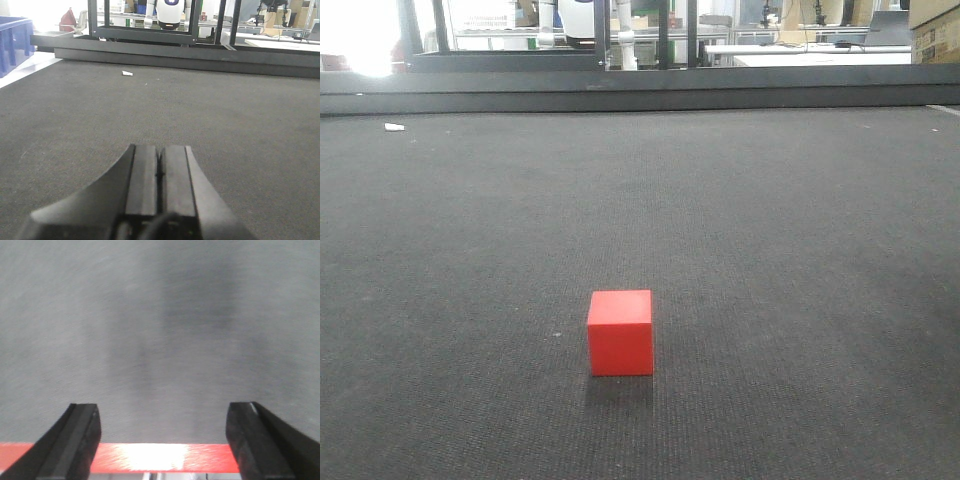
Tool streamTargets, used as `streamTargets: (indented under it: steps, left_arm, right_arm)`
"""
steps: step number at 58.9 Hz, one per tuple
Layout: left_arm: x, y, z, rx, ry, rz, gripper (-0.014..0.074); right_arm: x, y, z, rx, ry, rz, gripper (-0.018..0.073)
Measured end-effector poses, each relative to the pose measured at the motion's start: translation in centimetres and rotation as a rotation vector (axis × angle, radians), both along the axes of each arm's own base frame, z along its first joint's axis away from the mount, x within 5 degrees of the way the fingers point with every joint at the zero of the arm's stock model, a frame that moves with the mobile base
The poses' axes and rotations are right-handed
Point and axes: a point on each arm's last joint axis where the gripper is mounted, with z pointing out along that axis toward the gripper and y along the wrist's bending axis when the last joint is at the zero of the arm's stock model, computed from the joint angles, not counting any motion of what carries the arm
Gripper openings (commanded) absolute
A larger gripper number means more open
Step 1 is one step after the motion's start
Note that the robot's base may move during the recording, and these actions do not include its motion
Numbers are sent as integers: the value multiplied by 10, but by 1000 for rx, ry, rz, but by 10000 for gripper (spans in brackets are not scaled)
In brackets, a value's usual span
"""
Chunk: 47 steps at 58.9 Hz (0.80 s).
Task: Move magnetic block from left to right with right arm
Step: 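Lower the open right gripper down around the red cube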
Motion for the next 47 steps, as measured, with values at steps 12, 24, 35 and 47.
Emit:
streamTargets:
  steps: [12, 24, 35, 47]
  left_arm:
    - [0, 0, 0, 0, 0, 0, -116]
    - [0, 0, 0, 0, 0, 0, -116]
    - [0, 0, 0, 0, 0, 0, -116]
    - [0, 0, 0, 0, 0, 0, -116]
  right_arm:
    - [34, 52, 6, 57, 43, 30, 622]
    - [58, 108, -6, 85, 91, 23, 622]
    - [68, 151, -17, 75, 125, 49, 622]
    - [79, 179, -21, 72, 132, 71, 622]
